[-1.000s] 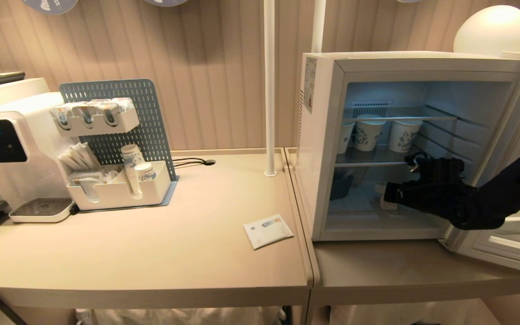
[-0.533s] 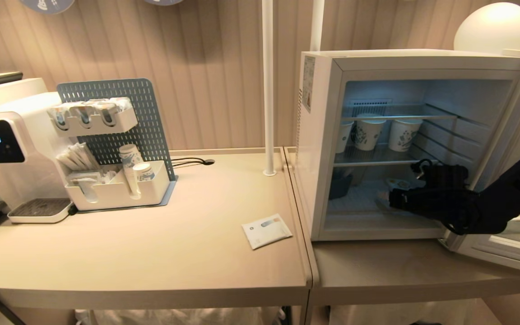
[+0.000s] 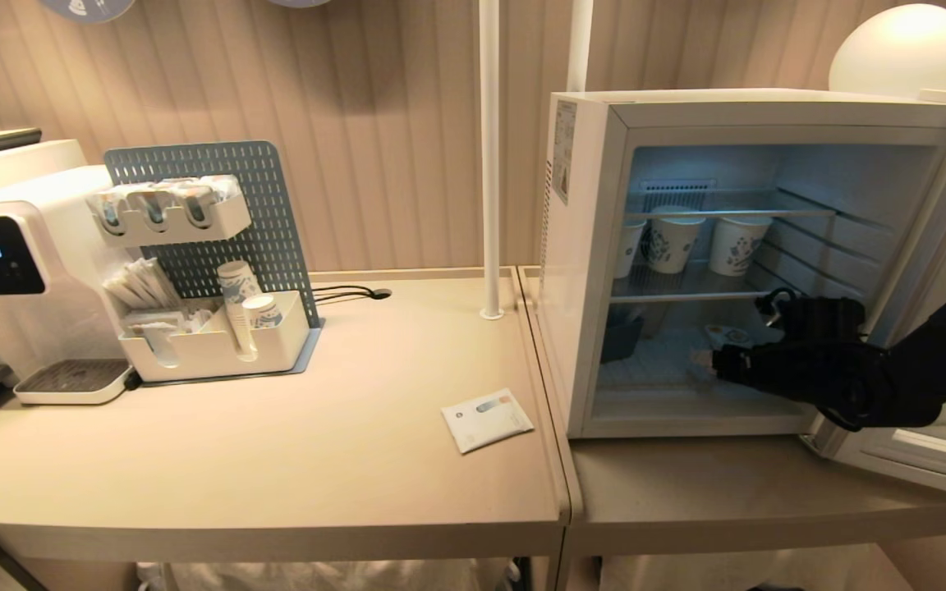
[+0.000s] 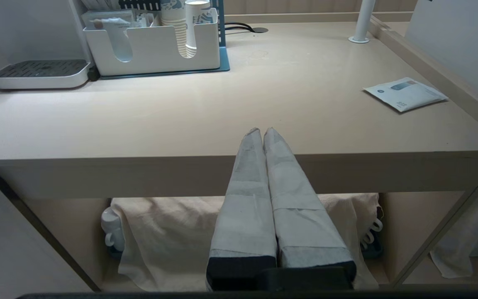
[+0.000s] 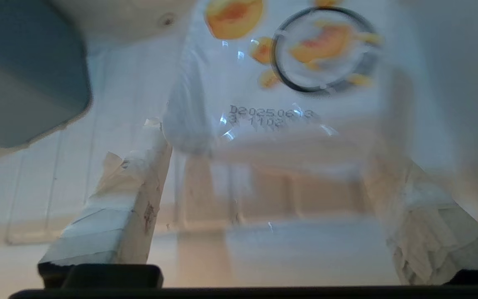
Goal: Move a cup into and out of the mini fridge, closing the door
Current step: Put the yoghurt in the freezer
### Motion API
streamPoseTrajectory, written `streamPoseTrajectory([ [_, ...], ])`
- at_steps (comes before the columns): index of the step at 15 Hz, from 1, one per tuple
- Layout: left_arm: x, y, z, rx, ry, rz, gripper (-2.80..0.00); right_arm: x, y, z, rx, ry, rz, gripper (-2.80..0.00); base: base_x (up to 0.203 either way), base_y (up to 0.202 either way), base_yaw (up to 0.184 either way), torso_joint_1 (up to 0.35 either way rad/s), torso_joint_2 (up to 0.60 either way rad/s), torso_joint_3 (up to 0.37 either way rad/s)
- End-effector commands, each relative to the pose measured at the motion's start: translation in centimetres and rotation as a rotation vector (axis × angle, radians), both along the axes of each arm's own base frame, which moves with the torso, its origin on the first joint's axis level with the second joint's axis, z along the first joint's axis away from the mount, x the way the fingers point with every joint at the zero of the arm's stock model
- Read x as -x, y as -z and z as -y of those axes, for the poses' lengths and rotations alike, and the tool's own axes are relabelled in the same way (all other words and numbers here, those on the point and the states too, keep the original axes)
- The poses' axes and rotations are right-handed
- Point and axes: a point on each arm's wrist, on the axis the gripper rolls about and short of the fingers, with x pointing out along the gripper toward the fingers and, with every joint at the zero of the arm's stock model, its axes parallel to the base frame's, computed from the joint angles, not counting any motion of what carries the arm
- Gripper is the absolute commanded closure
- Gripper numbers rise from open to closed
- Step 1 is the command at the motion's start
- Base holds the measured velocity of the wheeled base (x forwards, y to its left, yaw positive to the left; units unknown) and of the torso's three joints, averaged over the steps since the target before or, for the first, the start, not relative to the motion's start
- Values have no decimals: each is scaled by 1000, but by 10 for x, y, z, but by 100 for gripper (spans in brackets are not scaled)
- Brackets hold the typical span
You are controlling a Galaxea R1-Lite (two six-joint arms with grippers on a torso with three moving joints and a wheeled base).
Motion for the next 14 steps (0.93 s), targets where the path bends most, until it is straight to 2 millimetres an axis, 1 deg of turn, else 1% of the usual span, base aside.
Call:
streamPoseTrajectory([
  [1,0,0,0,-1,-1,0,0,10,-29,-2,8,-5,64,-280,0,0,0,0,0,0],
  [3,0,0,0,-1,-1,1,0,24,-48,-3,21,-10,72,-280,0,0,0,0,0,0],
  [5,0,0,0,-1,-1,2,0,39,-60,-4,43,-24,60,-280,0,0,0,0,0,0],
  [7,0,0,0,0,-1,0,0,59,-70,-6,67,-39,60,-280,0,0,0,0,0,0],
  [10,0,0,0,-1,-1,2,0,94,-90,-9,82,-48,95,-280,0,0,0,0,0,0],
  [13,0,0,0,2,-1,0,0,146,-130,-13,92,-48,214,-280,0,0,0,0,0,0],
  [14,0,0,0,2,-1,0,0,170,-146,-15,97,-47,268,-280,0,0,0,0,0,0],
])
